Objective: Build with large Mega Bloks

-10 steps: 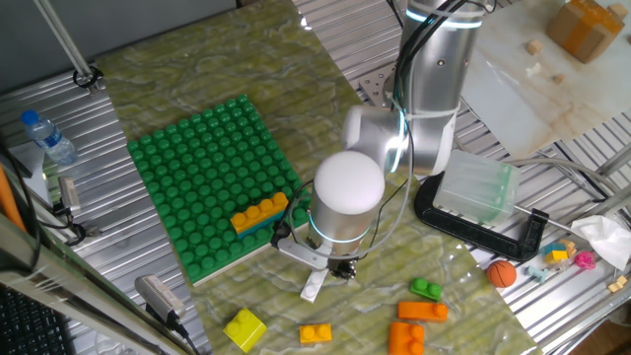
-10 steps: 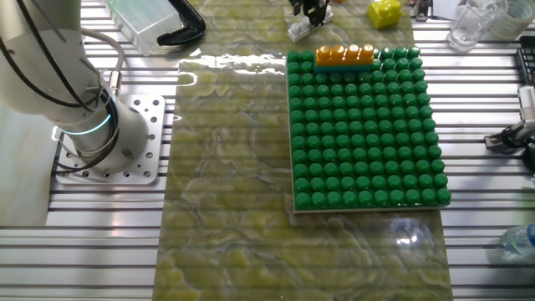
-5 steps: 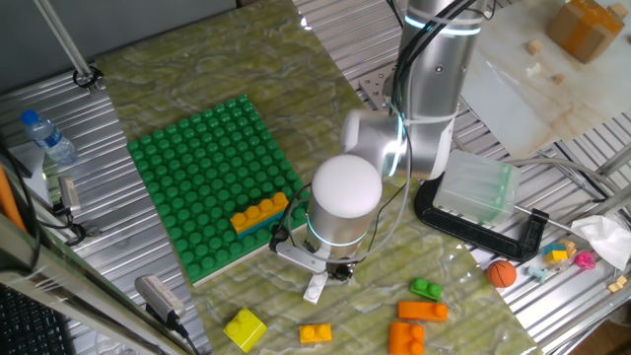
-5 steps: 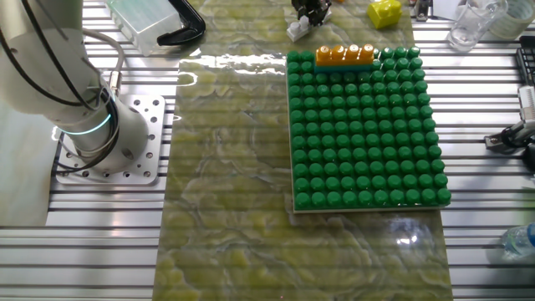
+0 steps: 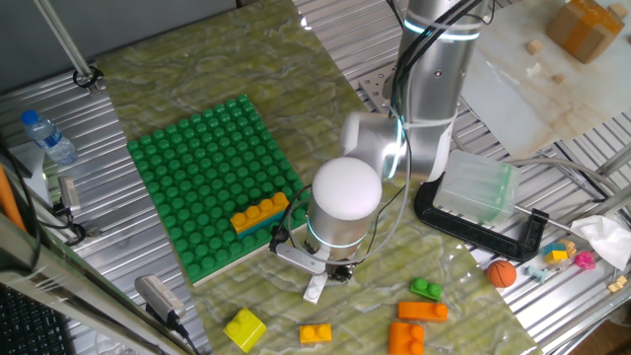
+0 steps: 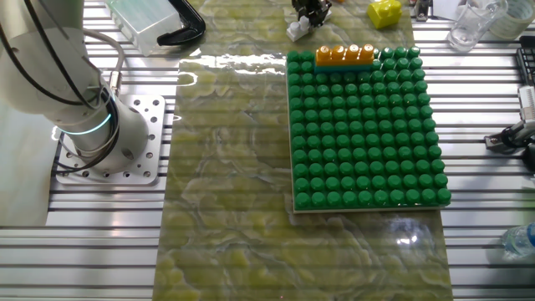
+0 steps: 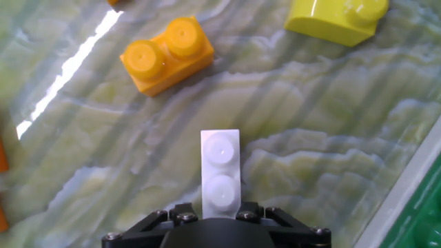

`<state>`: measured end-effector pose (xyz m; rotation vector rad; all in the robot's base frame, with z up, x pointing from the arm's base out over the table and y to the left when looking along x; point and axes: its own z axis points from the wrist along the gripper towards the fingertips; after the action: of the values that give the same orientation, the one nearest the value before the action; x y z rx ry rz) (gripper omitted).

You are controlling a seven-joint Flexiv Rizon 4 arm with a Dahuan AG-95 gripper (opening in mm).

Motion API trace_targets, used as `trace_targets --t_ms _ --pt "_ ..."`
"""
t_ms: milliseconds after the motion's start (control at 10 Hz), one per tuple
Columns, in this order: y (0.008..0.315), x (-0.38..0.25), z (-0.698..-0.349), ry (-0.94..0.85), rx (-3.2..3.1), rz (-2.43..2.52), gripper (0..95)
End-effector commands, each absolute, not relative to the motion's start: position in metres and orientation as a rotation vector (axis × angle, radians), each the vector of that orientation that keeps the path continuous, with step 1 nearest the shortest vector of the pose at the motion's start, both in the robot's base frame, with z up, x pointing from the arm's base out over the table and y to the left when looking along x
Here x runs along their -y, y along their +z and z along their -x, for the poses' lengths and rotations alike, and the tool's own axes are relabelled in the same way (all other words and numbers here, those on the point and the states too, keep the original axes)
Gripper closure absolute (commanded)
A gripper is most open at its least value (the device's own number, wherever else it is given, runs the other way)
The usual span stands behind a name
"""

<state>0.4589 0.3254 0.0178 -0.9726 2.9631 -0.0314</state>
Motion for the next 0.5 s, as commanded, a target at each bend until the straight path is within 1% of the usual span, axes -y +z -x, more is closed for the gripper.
trace_targets --t_ms 100,200,500 --pt "0.0318 -0.3259 -0.4564 -0.043 -2.975 0.957 95.0" --pt "0.0390 -0.3235 -0.4558 -0.069 -2.983 0.956 95.0" --pt "0.0407 -0.3213 -0.4555 -0.063 -2.980 0.951 95.0"
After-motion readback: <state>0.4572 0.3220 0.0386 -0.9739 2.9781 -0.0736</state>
